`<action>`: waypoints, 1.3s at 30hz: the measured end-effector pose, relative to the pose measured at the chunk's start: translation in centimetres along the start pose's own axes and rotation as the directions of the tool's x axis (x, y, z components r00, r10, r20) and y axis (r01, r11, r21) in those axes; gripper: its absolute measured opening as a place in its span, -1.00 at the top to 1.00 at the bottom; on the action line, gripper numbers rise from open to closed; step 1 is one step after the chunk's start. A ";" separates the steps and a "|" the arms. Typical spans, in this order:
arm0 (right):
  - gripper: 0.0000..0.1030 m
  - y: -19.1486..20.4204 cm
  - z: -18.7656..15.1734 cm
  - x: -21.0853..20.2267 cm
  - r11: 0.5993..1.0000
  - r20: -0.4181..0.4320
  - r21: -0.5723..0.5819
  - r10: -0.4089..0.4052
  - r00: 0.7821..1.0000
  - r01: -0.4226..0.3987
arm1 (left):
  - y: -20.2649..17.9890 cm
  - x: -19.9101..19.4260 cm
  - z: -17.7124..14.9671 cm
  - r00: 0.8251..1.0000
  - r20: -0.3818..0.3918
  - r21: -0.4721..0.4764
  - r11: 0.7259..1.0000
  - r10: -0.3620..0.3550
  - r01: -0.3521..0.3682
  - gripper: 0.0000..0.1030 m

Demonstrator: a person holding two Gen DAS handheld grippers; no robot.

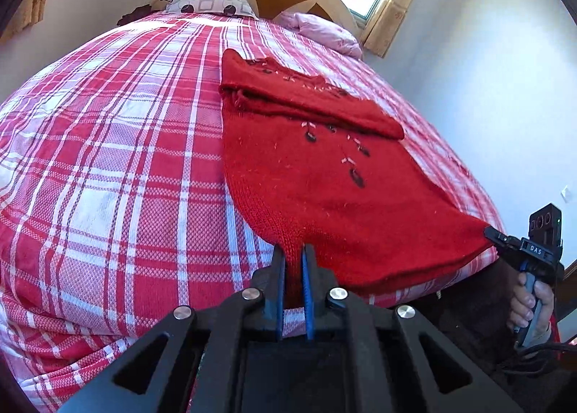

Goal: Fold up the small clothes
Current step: 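Grasp the hem with both grippers and lift it toward the collar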

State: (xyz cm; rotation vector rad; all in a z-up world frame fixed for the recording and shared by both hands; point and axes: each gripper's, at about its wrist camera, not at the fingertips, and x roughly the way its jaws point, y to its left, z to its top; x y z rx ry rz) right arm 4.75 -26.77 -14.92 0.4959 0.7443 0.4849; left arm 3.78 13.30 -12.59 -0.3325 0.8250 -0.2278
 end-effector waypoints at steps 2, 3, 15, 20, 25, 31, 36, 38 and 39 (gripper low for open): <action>0.78 0.2 0.4 -0.3 1.000 0.014 0.009 0.017 1.000 -0.017 | 0.4 -0.3 0.5 1.000 0.014 -0.013 1.000 -0.016 0.017 0.85; 0.78 0.3 0.6 -0.4 1.000 0.022 0.012 0.022 1.000 -0.022 | 0.5 -0.3 0.8 1.000 0.019 -0.019 1.000 -0.022 0.022 0.85; 0.78 1.6 6.8 -1.0 0.998 0.139 -0.005 0.066 0.988 -0.066 | 1.1 0.6 7.7 0.992 0.112 -0.007 0.998 -0.065 0.067 0.85; 0.78 2.1 10.3 0.2 0.997 0.171 -0.006 0.077 0.982 -0.077 | 0.9 2.0 11.4 0.990 0.131 0.017 0.998 -0.060 0.058 0.85; 0.78 2.4 13.8 1.5 0.997 0.192 -0.017 0.073 0.979 -0.071 | 1.3 3.6 14.6 0.988 0.146 0.019 0.999 -0.041 0.039 0.85; 0.78 2.4 17.7 3.3 0.998 0.203 -0.017 0.060 0.977 -0.058 | 1.7 5.4 18.3 0.986 0.165 0.023 0.999 -0.030 0.027 0.86; 0.78 2.6 21.2 5.7 0.999 0.195 -0.025 0.034 0.980 -0.030 | 2.7 7.4 21.2 0.986 0.165 -0.010 1.000 -0.026 0.028 0.86; 0.78 2.6 22.4 6.6 0.999 0.191 -0.026 0.025 0.981 -0.021 | 3.0 8.2 22.2 0.987 0.162 -0.019 1.000 -0.020 0.024 0.85; 0.78 2.6 23.0 7.1 1.000 0.190 -0.025 0.020 0.982 -0.016 | 3.2 8.6 22.7 0.987 0.161 -0.024 0.999 -0.017 0.021 0.85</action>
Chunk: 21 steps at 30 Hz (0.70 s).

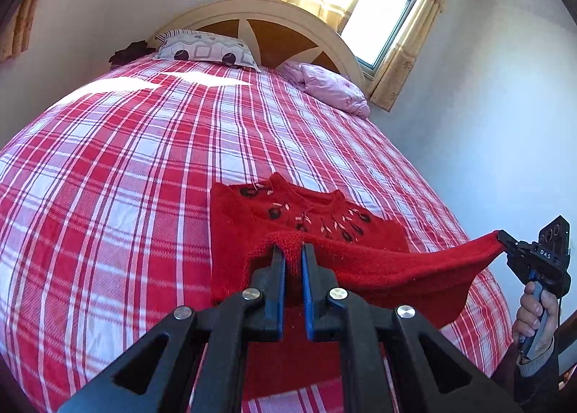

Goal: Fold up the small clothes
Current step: 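Grasp the hem with both grippers and lift it toward the collar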

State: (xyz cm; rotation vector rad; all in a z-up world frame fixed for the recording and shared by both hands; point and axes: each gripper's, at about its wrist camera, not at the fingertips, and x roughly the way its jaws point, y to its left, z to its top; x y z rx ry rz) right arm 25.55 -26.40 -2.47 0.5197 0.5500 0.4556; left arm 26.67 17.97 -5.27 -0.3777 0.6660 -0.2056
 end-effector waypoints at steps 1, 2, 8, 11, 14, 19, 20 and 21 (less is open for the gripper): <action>0.78 0.0 0.6 0.6 1.000 0.000 -0.003 -0.006 1.000 0.006 | 0.1 0.4 0.4 1.000 -0.002 -0.004 1.000 0.000 0.000 0.86; 0.78 0.0 0.9 1.1 1.000 -0.001 -0.004 -0.010 1.000 0.010 | 0.3 1.1 0.8 1.000 -0.007 -0.012 1.000 0.001 -0.001 0.86; 0.78 -1.0 3.3 5.1 0.999 -0.027 0.009 -0.052 0.998 0.052 | 1.5 4.4 2.9 0.999 -0.035 -0.057 0.998 0.012 -0.014 0.86; 0.79 -1.7 4.5 7.2 0.998 -0.045 0.015 -0.068 0.997 0.068 | 2.2 5.9 3.8 0.999 -0.046 -0.078 0.997 0.020 -0.023 0.86; 0.79 -2.4 5.4 9.3 0.996 -0.068 0.017 -0.082 0.994 0.084 | 3.1 7.9 4.3 0.997 -0.072 -0.092 0.995 0.039 -0.046 0.86; 0.79 -4.9 6.4 13.6 0.991 -0.133 0.056 -0.116 0.984 0.124 | 4.7 11.2 4.4 0.990 -0.128 -0.115 0.991 0.058 -0.073 0.85; 0.79 -5.5 6.5 14.4 0.989 -0.146 0.062 -0.125 0.981 0.135 | 4.9 11.9 4.5 0.988 -0.140 -0.115 0.990 0.061 -0.078 0.85; 0.79 -5.7 6.5 15.0 0.987 -0.155 0.065 -0.134 0.979 0.146 | 5.1 12.4 4.5 0.987 -0.147 -0.120 0.989 0.067 -0.085 0.85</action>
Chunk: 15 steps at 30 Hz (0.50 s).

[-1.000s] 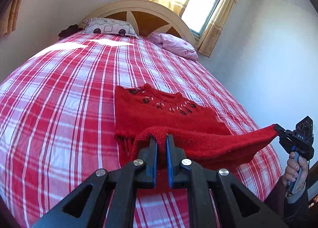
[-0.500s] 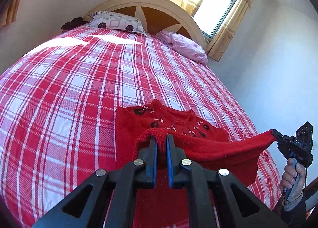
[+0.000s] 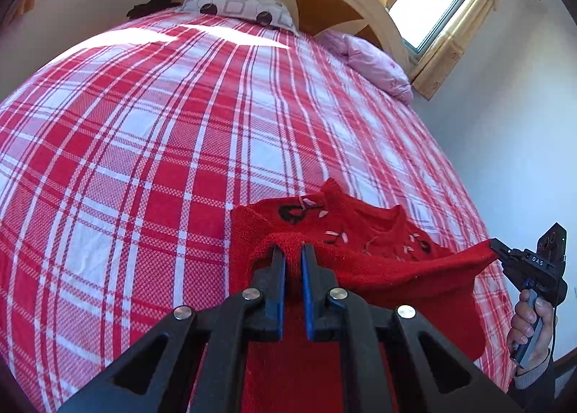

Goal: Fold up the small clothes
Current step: 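Grasp the hem with both grippers and lift it toward the collar, then lay the hem over the collar and open both grippers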

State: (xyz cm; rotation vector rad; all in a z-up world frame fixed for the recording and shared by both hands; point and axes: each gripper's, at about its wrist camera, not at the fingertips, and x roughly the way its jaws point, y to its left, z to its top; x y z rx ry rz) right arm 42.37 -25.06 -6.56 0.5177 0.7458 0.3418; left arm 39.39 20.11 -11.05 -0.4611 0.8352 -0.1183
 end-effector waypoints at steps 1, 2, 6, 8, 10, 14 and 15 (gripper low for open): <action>0.79 -0.4 0.2 1.0 1.000 -0.013 0.002 -0.012 1.000 0.012 | 0.1 0.4 0.1 1.000 -0.006 -0.003 1.000 -0.003 0.003 0.85; 0.79 -0.6 0.3 1.8 1.000 -0.024 0.004 -0.023 0.999 0.023 | 0.2 0.8 0.2 1.000 -0.011 -0.002 1.000 0.001 -0.001 0.85; 0.79 -1.4 0.7 4.1 0.998 -0.048 0.009 -0.057 0.997 0.058 | 0.2 1.9 0.5 1.000 -0.021 0.008 1.000 0.010 -0.010 0.85; 0.79 -1.9 1.0 5.0 0.997 -0.054 0.015 -0.073 0.996 0.074 | 0.1 2.5 0.7 1.000 -0.027 0.015 1.000 0.015 -0.014 0.85; 0.79 -2.2 1.1 5.6 0.996 -0.058 0.019 -0.088 0.994 0.089 | 0.2 3.0 0.8 0.999 -0.034 0.016 1.000 0.016 -0.015 0.85; 0.79 -3.1 1.1 6.4 0.992 -0.063 0.031 -0.124 0.990 0.126 | -0.2 3.4 0.9 0.999 -0.035 0.042 0.999 0.017 -0.015 0.82; 0.79 -3.3 1.2 6.5 0.991 -0.061 0.035 -0.129 0.990 0.131 | -0.3 3.4 0.9 0.999 -0.028 0.052 0.998 0.025 -0.023 0.82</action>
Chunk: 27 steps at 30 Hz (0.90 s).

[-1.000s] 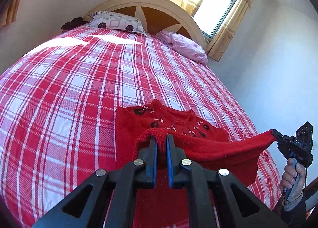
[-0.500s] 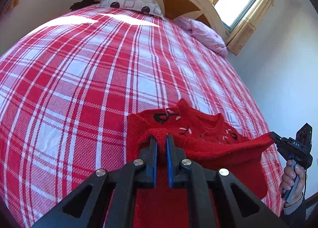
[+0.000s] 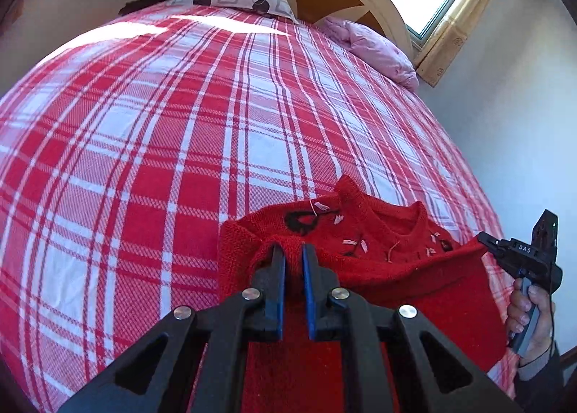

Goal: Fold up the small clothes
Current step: 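Lay the hem over the collar and open both grippers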

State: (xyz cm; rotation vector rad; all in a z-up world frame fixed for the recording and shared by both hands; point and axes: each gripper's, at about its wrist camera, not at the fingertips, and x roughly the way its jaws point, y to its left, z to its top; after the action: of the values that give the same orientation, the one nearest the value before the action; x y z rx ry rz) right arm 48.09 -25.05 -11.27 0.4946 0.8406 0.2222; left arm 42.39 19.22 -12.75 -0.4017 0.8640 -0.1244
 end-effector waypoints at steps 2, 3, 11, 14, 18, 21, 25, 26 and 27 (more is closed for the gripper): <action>0.79 -0.7 0.0 0.5 1.000 -0.008 0.014 -0.020 1.000 0.021 | 0.2 0.5 0.3 1.000 -0.017 -0.009 1.000 -0.008 0.007 0.81; 0.79 -1.0 0.1 0.8 0.999 -0.014 0.021 -0.035 0.999 0.035 | 0.5 0.8 0.6 1.000 -0.027 -0.020 1.000 -0.006 0.005 0.81; 0.62 -1.1 1.0 2.3 0.997 -0.033 0.011 -0.075 0.997 0.075 | 3.7 -1.0 1.9 0.999 0.035 -0.148 0.989 0.036 -0.030 0.78; 0.11 -1.5 1.2 0.9 0.997 0.013 0.036 -0.066 0.998 0.065 | 4.4 -2.5 1.8 0.997 0.056 -0.175 0.984 0.044 -0.034 0.77; 0.06 -0.7 0.9 -1.8 0.998 0.079 0.001 -0.060 0.995 0.060 | 1.5 -3.8 -0.3 0.997 0.052 -0.045 0.998 0.049 -0.047 0.77; 0.05 1.6 -0.2 -2.6 0.994 0.034 -0.099 -0.049 0.998 0.052 | -1.7 -3.3 -2.4 0.999 0.001 0.088 0.995 0.042 -0.042 0.77; 0.05 5.7 -3.1 -0.1 0.966 -0.179 -0.260 -0.068 0.981 0.020 | -4.1 -1.5 -3.4 0.994 -0.024 0.175 0.980 0.104 -0.099 0.77; 0.04 6.5 -3.8 0.8 0.959 -0.223 -0.284 -0.074 0.972 0.008 | -4.2 -0.7 -3.3 0.992 -0.032 0.171 0.978 0.124 -0.116 0.77; 0.03 7.1 -4.4 1.6 0.953 -0.253 -0.303 -0.079 0.964 -0.002 | -3.9 -0.1 -3.3 0.989 -0.041 0.170 0.976 0.142 -0.133 0.77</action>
State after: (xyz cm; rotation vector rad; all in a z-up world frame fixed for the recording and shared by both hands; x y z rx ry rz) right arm 45.80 -16.84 -11.24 0.1618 1.0534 0.3796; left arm 40.05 14.68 -13.04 -0.1816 0.9241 -0.0784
